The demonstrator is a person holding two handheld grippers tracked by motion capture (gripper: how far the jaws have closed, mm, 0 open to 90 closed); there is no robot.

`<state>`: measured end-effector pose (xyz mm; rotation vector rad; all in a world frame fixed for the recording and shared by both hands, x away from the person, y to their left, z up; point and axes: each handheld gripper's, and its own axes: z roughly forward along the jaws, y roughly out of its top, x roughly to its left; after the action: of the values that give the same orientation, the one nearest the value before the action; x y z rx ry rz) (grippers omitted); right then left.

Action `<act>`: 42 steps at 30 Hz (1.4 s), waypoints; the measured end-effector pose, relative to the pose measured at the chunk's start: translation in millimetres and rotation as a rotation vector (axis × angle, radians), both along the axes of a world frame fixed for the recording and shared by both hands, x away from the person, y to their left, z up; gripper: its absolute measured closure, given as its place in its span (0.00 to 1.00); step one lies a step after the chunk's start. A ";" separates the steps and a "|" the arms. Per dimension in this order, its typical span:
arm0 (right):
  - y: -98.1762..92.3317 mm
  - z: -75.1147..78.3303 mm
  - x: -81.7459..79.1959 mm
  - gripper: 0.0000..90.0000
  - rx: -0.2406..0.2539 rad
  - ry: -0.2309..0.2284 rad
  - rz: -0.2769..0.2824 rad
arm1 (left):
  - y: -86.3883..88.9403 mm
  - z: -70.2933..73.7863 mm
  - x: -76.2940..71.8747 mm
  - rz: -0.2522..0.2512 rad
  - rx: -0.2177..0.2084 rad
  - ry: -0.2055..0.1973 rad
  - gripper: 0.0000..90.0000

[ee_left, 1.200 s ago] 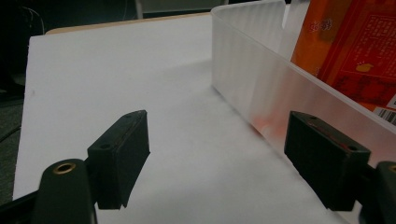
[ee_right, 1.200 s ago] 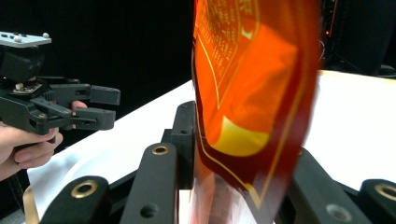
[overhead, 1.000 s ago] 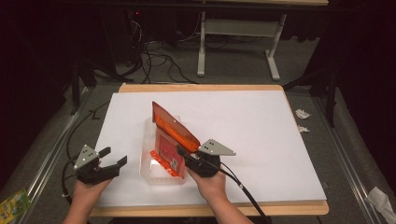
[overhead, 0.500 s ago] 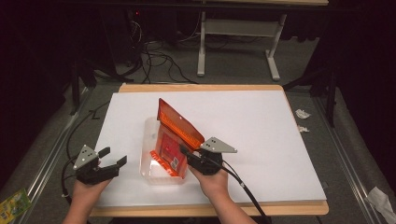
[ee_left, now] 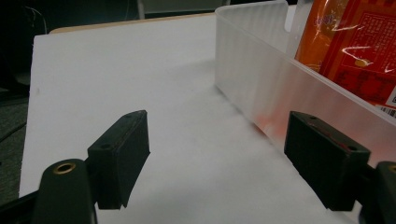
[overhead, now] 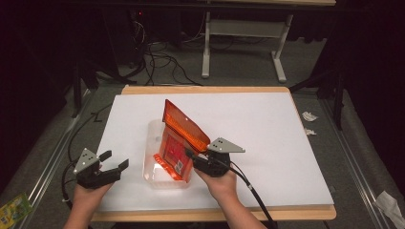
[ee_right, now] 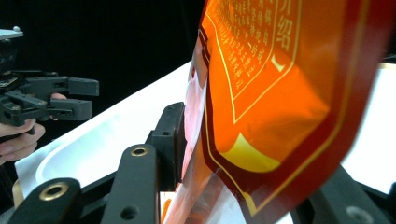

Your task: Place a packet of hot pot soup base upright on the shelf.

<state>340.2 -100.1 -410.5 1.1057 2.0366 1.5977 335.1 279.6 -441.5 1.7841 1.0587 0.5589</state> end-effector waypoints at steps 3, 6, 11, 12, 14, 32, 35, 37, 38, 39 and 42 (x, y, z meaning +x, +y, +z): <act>-1.6 2.3 -0.7 0.62 -0.002 -0.004 0.006 | -0.3 0.1 -0.1 -0.001 0.000 -0.001 0.25; -3.2 4.4 -1.4 0.57 0.002 -0.010 0.009 | -0.3 0.1 -0.1 0.000 0.000 0.000 0.25; -5.3 7.3 -2.6 0.45 -0.013 -0.019 0.035 | -1.1 -0.6 0.3 -0.003 0.001 0.000 0.25; -5.8 8.0 -3.0 0.41 -0.013 -0.016 0.043 | -1.3 -0.8 0.4 -0.004 0.000 0.000 0.25; -7.5 10.0 -4.0 0.36 -0.010 -0.011 0.060 | -1.6 -1.0 0.5 -0.004 -0.002 0.001 0.25; -86.0 27.8 -36.9 0.19 -0.032 -0.098 -0.014 | -3.6 -2.9 -2.0 -0.012 -0.006 0.007 0.25; -112.7 23.9 -41.8 0.18 -0.043 -0.104 -0.069 | -5.4 -3.0 -3.4 -0.020 -0.002 0.006 0.25; -132.1 19.6 -45.6 0.17 -0.047 -0.102 -0.111 | -7.1 -3.4 -3.8 -0.026 0.006 0.005 0.25; -142.2 17.4 -48.4 0.17 -0.050 -0.089 -0.139 | -7.7 -3.5 -3.9 -0.029 0.009 0.005 0.25; -152.4 14.7 -51.0 0.16 -0.060 -0.084 -0.168 | -8.0 -3.3 -3.9 -0.031 0.012 0.004 0.25; -184.3 5.0 -63.1 0.14 -0.074 -0.068 -0.259 | -8.2 -2.1 -5.0 -0.033 0.011 -0.003 0.25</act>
<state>277.1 -284.3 -405.4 1.2136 1.8098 1.4010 330.1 271.4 -443.6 1.8068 1.0240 0.5478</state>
